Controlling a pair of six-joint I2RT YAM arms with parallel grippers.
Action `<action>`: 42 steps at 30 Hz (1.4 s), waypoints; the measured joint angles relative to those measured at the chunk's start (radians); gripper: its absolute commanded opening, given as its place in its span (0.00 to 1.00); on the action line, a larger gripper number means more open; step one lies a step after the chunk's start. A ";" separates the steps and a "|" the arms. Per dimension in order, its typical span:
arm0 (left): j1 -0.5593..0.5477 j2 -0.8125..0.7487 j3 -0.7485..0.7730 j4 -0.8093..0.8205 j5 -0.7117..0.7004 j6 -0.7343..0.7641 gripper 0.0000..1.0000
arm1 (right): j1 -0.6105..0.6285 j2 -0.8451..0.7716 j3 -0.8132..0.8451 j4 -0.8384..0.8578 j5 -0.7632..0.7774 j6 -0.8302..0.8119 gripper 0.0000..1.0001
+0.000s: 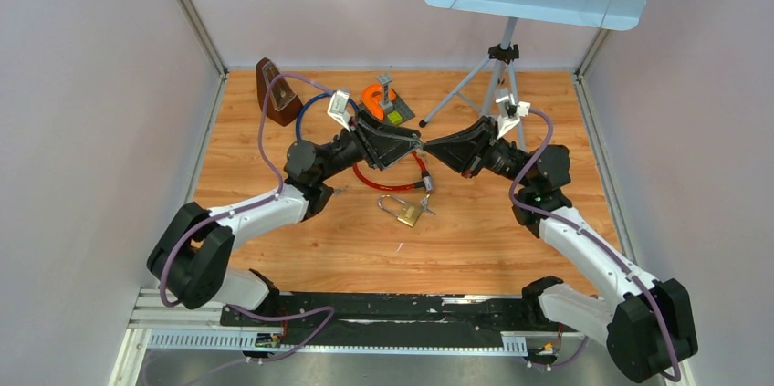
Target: Unlock with the key
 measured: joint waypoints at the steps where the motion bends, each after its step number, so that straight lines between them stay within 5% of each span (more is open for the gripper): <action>1: 0.003 -0.007 0.001 -0.043 0.000 0.017 0.82 | 0.000 -0.010 -0.002 -0.015 0.012 -0.010 0.00; 2: 0.005 -0.018 0.004 -0.098 -0.002 0.039 0.95 | 0.000 -0.023 -0.006 -0.023 0.026 -0.020 0.00; 4: 0.013 -0.055 0.019 -0.247 -0.013 0.097 0.99 | 0.000 -0.062 -0.023 -0.050 0.061 -0.047 0.00; 12: 0.031 -0.122 0.362 -1.079 -0.245 0.383 1.00 | 0.000 -0.214 -0.094 -0.241 0.273 -0.174 0.00; 19: 0.103 0.068 0.547 -1.472 -0.276 0.392 0.96 | -0.002 -0.286 -0.204 -0.357 0.455 -0.208 0.00; 28: 0.062 0.503 0.758 -1.805 -0.298 0.323 0.85 | -0.003 -0.357 -0.238 -0.443 0.558 -0.252 0.00; 42: -0.051 0.830 1.118 -2.002 -0.470 0.294 0.79 | -0.004 -0.450 -0.277 -0.531 0.603 -0.260 0.00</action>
